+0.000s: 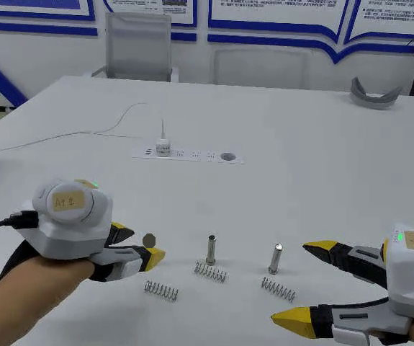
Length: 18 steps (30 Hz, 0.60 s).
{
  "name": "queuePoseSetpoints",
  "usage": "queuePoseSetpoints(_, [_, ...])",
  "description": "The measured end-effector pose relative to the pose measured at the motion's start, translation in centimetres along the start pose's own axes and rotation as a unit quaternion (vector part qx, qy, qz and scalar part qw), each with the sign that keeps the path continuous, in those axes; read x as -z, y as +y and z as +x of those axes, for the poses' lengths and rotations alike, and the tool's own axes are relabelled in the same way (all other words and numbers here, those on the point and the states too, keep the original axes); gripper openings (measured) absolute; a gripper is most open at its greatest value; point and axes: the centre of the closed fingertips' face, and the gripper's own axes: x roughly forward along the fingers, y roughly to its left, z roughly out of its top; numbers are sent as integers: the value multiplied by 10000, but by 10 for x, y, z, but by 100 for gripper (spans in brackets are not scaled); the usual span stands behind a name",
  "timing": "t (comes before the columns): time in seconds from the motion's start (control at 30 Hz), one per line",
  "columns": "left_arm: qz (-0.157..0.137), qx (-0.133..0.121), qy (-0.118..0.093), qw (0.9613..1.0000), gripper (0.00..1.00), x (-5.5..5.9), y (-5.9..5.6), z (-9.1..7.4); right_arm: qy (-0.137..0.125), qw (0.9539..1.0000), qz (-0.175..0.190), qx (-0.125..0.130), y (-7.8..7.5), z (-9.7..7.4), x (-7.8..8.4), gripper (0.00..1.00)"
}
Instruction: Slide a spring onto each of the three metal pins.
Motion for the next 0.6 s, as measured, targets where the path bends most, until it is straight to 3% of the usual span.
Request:
queuePoseSetpoints(0.3, [101, 137, -177, 9997, 46, 7, -3, -10, 8, 10000, 18, -70, 3, 4, 1, 78])
queuePoseSetpoints(0.6, [133, 297, -219, 9992, 50, 19, -11, -17, 49, 9999, -8, -139, 7, 8, 0, 76])
